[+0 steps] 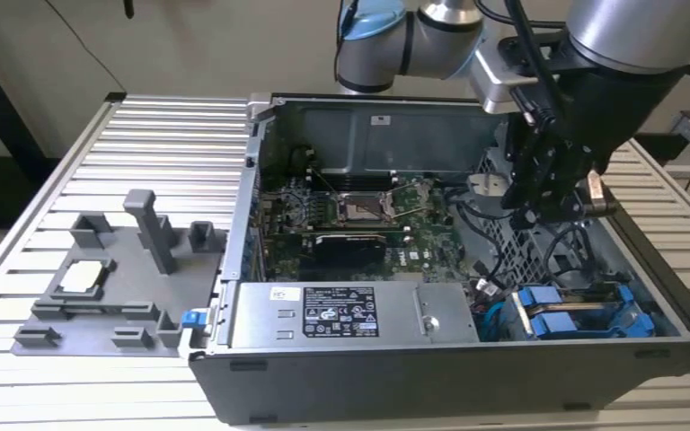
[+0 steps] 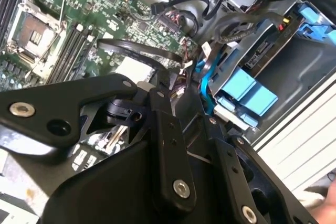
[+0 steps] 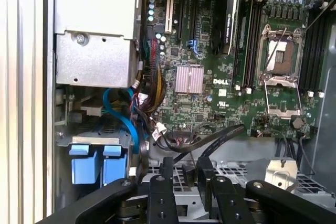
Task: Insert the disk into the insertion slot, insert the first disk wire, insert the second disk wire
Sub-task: 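Insert the first disk wire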
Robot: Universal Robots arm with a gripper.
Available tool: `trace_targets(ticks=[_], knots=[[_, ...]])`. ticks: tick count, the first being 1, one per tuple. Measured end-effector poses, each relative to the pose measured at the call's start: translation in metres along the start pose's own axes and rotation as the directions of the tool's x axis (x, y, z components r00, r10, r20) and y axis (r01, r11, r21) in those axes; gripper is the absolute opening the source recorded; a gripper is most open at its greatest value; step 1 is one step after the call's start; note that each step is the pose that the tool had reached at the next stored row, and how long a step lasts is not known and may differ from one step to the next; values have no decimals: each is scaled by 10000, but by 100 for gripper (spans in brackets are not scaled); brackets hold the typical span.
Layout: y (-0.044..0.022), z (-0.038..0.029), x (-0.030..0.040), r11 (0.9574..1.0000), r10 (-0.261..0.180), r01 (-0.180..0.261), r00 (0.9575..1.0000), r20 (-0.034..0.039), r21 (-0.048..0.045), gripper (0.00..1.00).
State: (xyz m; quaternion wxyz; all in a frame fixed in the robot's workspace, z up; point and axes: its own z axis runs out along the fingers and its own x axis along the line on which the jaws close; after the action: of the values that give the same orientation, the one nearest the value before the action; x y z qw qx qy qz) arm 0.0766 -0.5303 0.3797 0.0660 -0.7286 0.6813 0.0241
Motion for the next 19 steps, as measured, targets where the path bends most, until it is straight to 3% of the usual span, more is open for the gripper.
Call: trace_targets(ticks=[2, 8, 10, 11, 15, 19], knots=[[3, 8, 0, 10000, -29, 29, 10000, -45, 17, 33], [3, 8, -1, 10000, -29, 30, 10000, -47, 20, 33], [4, 8, -1, 10000, -29, 29, 10000, -47, 20, 31], [4, 8, -1, 10000, -29, 29, 10000, -46, 20, 24], [4, 8, -1, 10000, -29, 29, 10000, -46, 20, 24], [5, 8, -1, 10000, -29, 29, 10000, -46, 20, 16]])
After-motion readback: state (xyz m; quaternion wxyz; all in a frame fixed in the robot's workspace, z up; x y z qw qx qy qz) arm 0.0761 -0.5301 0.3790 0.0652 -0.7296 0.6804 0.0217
